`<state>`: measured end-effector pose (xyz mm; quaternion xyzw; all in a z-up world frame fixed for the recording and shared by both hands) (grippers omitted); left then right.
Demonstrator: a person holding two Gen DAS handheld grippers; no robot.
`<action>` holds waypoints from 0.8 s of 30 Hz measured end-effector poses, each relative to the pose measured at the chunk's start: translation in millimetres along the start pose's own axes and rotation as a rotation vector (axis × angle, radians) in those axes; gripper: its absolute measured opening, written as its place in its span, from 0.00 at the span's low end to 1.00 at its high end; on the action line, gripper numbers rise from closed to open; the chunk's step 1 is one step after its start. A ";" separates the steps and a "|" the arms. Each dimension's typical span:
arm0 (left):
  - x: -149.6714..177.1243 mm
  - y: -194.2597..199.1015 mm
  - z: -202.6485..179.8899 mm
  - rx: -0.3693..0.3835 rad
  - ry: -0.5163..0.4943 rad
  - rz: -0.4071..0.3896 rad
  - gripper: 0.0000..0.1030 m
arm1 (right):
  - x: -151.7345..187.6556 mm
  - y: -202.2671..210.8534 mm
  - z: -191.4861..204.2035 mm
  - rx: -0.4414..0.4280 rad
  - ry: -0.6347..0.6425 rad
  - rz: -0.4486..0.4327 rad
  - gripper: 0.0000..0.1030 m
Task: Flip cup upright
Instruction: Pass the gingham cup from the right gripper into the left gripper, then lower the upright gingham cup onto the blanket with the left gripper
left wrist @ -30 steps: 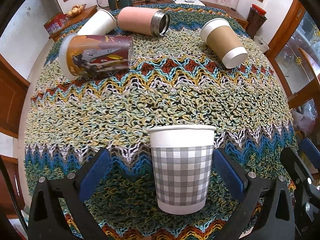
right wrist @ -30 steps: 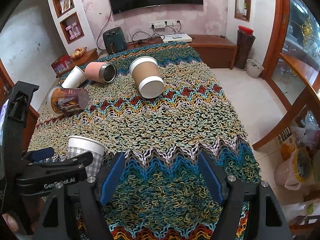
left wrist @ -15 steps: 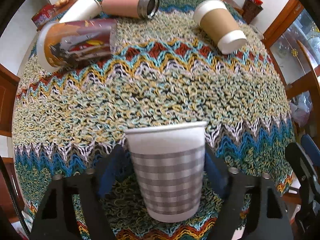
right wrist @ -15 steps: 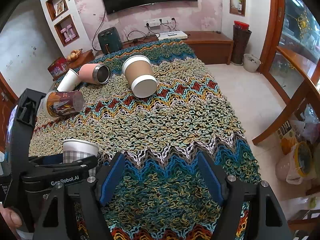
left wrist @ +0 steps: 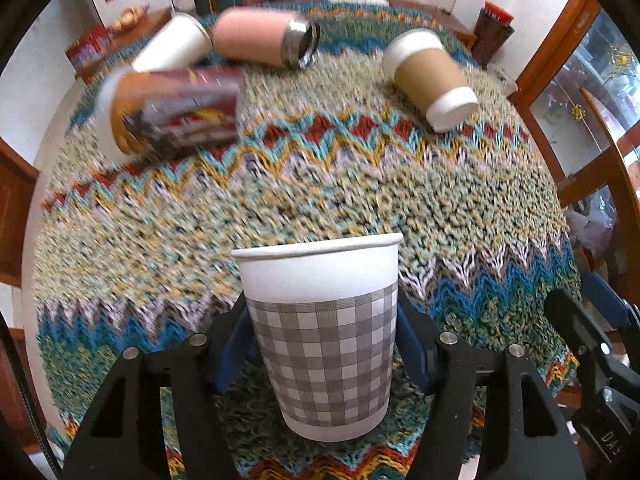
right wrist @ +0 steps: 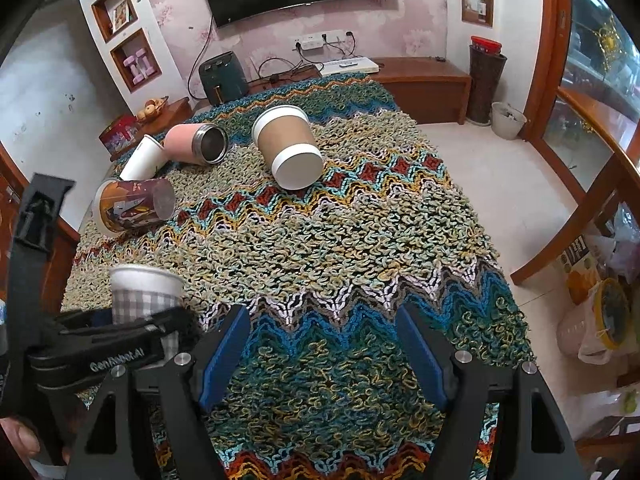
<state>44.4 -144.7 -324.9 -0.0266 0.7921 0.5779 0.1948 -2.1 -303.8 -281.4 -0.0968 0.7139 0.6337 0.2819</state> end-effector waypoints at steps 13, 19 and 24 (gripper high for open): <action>-34.1 46.3 23.9 -0.055 -0.104 -0.420 0.65 | 13.9 -3.1 13.7 -0.015 0.018 0.015 0.74; -35.3 48.1 31.1 -0.052 -0.101 -0.545 0.64 | 24.4 -6.8 18.8 -0.021 0.026 0.031 0.74; -28.7 36.0 32.8 -0.055 -0.105 -0.536 0.64 | 29.4 -7.2 22.3 -0.032 0.031 0.040 0.74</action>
Point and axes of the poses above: each gripper's, at about its wrist camera, not at the fingertips, and y roughly against the way its jaws point, z to its left, x to its underside, the point moved 10 cm from there along -y, roughly the way its jaws point, and after that the axes turned 13 degrees about x, right-handed, at the moved point
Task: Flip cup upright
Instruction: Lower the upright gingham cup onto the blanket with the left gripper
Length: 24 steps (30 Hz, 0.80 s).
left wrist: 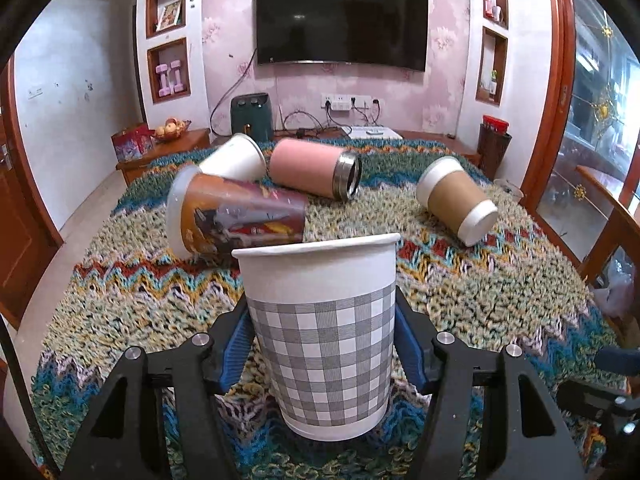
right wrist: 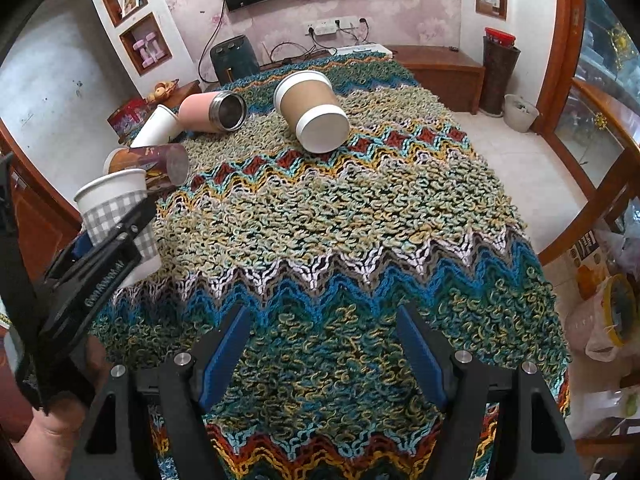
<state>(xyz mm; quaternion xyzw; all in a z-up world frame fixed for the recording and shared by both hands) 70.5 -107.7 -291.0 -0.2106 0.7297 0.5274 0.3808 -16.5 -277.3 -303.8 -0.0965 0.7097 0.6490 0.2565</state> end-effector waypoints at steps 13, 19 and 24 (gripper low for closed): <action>28.2 4.6 -10.8 0.008 -0.039 0.034 0.63 | 6.7 -0.8 10.8 -0.024 0.007 0.003 0.74; 34.4 15.2 -11.3 0.020 -0.033 0.048 0.63 | 9.2 -0.6 11.1 -0.029 0.001 0.004 0.74; 43.4 23.9 -13.4 0.020 -0.038 0.049 0.63 | 10.0 0.4 11.5 -0.030 0.001 0.002 0.74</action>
Point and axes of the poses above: each gripper's, at about its wrist camera, not at the fingertips, and y roughly against the way its jaws point, z to its left, x to its underside, the point moved 10 cm from there along -y, roughly the way its jaws point, and after that the axes turned 13 degrees about x, right-handed, at the moved point
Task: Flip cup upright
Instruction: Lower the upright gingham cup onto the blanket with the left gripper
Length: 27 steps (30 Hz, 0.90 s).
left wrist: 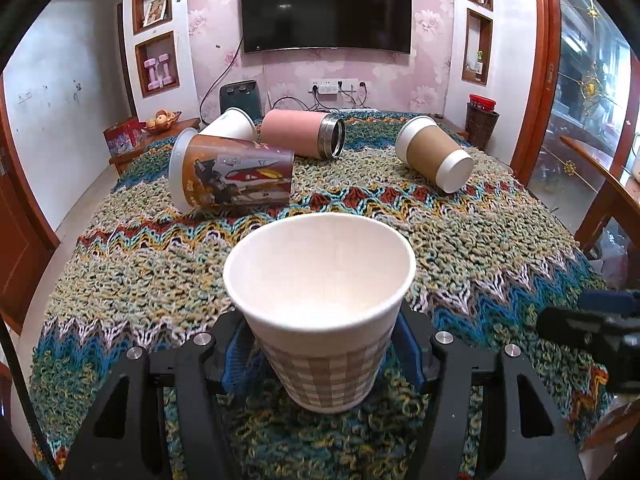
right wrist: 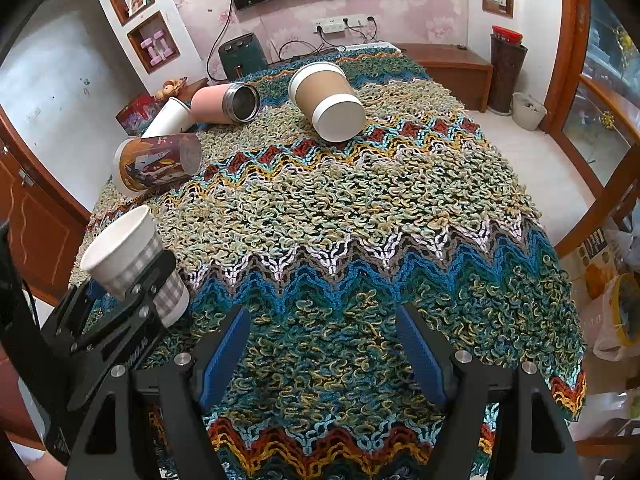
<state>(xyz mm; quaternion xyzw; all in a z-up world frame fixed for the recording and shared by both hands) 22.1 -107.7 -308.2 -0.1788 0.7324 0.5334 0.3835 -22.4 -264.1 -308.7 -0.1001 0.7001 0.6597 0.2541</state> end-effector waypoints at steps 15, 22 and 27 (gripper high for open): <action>16.0 6.4 -3.5 -0.013 -0.041 0.008 0.71 | 3.6 5.8 12.0 -0.016 0.023 -0.012 0.74; 11.4 10.0 -1.3 -0.020 -0.035 -0.009 0.93 | 2.9 7.1 13.9 -0.019 0.027 -0.023 0.74; 5.2 12.2 -0.4 -0.020 -0.027 -0.024 0.94 | 1.6 7.0 15.7 -0.022 0.028 -0.027 0.74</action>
Point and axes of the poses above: each gripper's, at about its wrist camera, not at the fingertips, and y roughly against the way its jaws point, z to its left, x to its underside, the point moved 10 cm from there along -y, roughly the way its jaws point, and after that the axes turned 13 degrees about x, right-handed, at the moved point
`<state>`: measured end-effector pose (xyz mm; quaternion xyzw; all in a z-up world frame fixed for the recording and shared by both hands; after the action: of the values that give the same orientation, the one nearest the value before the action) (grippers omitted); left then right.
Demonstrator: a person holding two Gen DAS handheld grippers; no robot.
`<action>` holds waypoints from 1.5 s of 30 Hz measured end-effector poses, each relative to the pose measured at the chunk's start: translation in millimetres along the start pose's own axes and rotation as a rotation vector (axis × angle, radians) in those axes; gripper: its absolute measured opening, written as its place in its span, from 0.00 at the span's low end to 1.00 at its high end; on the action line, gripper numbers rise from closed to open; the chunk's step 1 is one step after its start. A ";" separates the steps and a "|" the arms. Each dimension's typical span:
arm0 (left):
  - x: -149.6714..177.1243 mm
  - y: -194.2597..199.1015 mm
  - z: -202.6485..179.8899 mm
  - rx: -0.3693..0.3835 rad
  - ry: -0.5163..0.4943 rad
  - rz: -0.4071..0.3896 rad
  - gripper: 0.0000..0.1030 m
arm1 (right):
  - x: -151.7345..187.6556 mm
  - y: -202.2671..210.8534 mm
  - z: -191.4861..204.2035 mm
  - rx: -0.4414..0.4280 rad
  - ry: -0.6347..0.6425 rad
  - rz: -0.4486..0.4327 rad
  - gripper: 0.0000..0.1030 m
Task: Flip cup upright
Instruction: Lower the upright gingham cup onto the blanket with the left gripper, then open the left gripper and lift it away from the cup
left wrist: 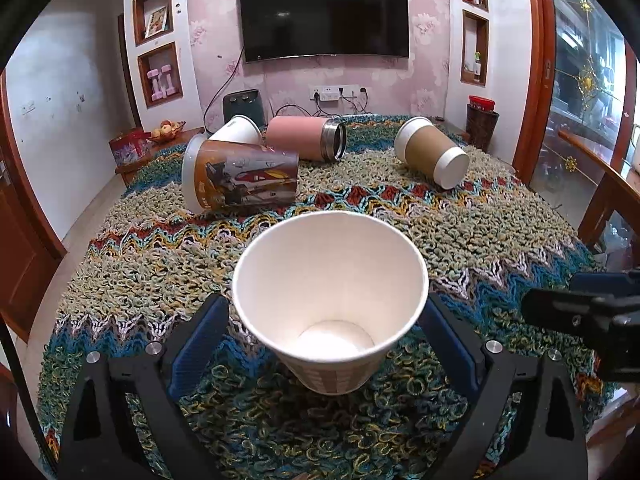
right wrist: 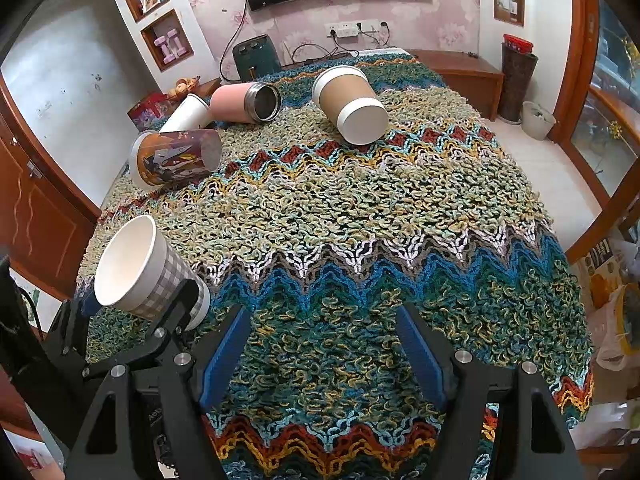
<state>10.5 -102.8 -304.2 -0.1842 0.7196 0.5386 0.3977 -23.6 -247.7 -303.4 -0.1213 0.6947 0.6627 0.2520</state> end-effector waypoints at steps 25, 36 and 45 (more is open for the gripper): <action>-6.9 34.0 8.0 0.002 0.028 0.009 0.95 | -19.3 13.7 11.9 -0.001 0.039 -0.061 0.74; -26.1 62.6 -14.1 0.067 0.017 0.010 0.95 | -25.9 33.9 10.2 -0.001 0.043 -0.089 0.74; -56.0 108.4 6.3 0.034 0.136 0.076 0.95 | -45.9 84.0 16.8 -0.006 0.060 -0.129 0.74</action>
<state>-27.8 -68.0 -193.6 -0.1862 0.7603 0.5274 0.3303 -23.9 -231.0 -207.6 -0.1861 0.6908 0.6432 0.2729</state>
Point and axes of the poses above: each gripper's, at about its wrist camera, not at the fingertips, and y roughly against the way its jaws point, z to its left, x to its underside, the point moved 10 cm from there along -y, roughly the way its jaws point, and after that the axes turned 13 degrees about x, right-handed, at the moved point
